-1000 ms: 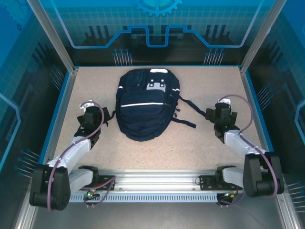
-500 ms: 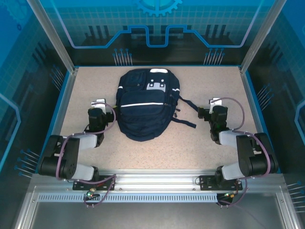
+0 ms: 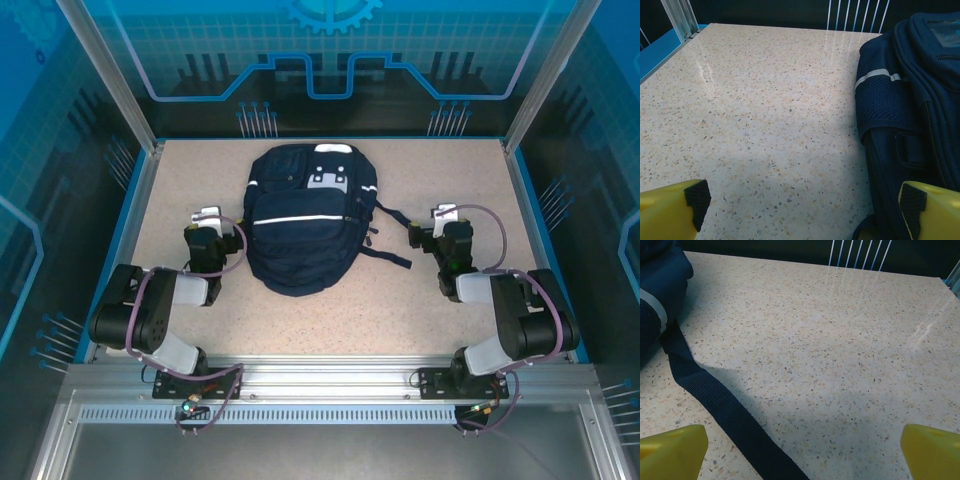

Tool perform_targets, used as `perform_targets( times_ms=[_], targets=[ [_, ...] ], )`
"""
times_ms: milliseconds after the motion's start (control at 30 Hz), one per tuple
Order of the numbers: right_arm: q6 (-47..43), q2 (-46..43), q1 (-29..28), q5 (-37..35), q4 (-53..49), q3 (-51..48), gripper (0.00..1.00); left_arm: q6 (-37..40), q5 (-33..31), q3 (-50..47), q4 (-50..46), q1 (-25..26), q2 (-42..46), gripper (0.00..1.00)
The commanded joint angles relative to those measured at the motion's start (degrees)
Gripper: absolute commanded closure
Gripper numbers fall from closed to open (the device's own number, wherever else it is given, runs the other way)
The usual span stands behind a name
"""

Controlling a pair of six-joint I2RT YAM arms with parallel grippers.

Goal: Pack the student bag

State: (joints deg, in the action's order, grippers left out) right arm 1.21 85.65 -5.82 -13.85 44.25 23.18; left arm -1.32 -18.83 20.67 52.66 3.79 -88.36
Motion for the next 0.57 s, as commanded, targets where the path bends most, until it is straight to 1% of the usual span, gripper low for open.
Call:
perform_targets(
  times_ms=[0,67,500,533],
  targets=[
    [0.1,0.5,0.7,1.5,1.1,0.4,0.00,0.1,0.2,0.0,2.8,-0.5,-0.6,0.01],
    [0.1,0.5,0.8,1.5,1.2,0.4,0.00,1.0,2.9,-0.1,3.0,-0.6,-0.8,0.01],
    [0.0,0.4,0.7,1.7,1.3,0.3,0.00,0.3,3.3,0.4,2.2,-1.2,-0.8,0.01],
    [-0.9,0.3,0.8,4.2,2.3,-0.2,0.00,0.3,3.2,0.3,2.3,-1.2,-0.8,0.01]
  ],
)
